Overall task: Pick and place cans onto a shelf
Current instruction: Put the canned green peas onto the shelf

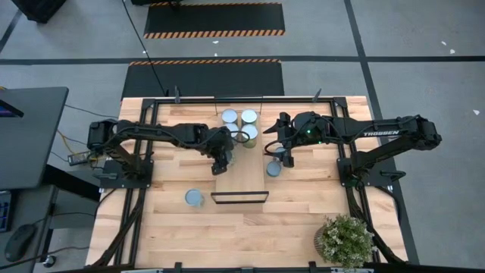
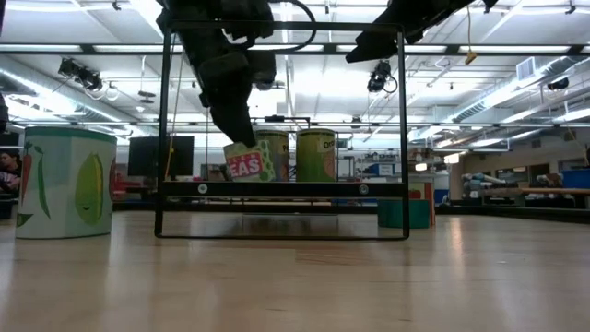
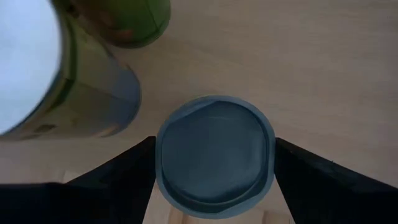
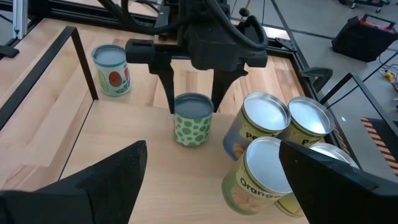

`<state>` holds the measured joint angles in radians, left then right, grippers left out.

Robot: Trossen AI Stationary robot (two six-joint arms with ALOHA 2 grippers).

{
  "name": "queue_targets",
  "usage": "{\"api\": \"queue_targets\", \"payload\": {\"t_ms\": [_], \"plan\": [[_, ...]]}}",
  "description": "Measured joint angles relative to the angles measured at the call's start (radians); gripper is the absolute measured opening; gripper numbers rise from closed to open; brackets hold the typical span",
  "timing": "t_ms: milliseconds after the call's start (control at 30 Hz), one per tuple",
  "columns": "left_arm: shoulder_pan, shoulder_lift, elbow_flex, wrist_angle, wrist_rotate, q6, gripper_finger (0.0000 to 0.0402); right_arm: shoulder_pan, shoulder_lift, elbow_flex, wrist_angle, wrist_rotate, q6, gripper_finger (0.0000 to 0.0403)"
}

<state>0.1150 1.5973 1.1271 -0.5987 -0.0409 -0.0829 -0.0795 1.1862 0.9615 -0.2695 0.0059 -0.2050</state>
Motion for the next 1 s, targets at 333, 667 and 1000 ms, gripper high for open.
{"api": "queue_targets", "payload": {"t_ms": [333,667,1000], "plan": [[-0.013,0.006,0.0,0.014,-0.001,0.027,0.0317,0.0,0.0,0.0,-0.007,0.0,0.0,0.0373],[-0.019,0.006,0.0,0.024,-0.007,0.05,0.0318,0.0,0.0,0.0,-0.01,0.0,0.001,0.0373],[-0.023,0.006,0.0,0.02,-0.007,0.051,0.0318,0.0,0.0,0.0,-0.011,0.0,0.003,0.0373]]}}
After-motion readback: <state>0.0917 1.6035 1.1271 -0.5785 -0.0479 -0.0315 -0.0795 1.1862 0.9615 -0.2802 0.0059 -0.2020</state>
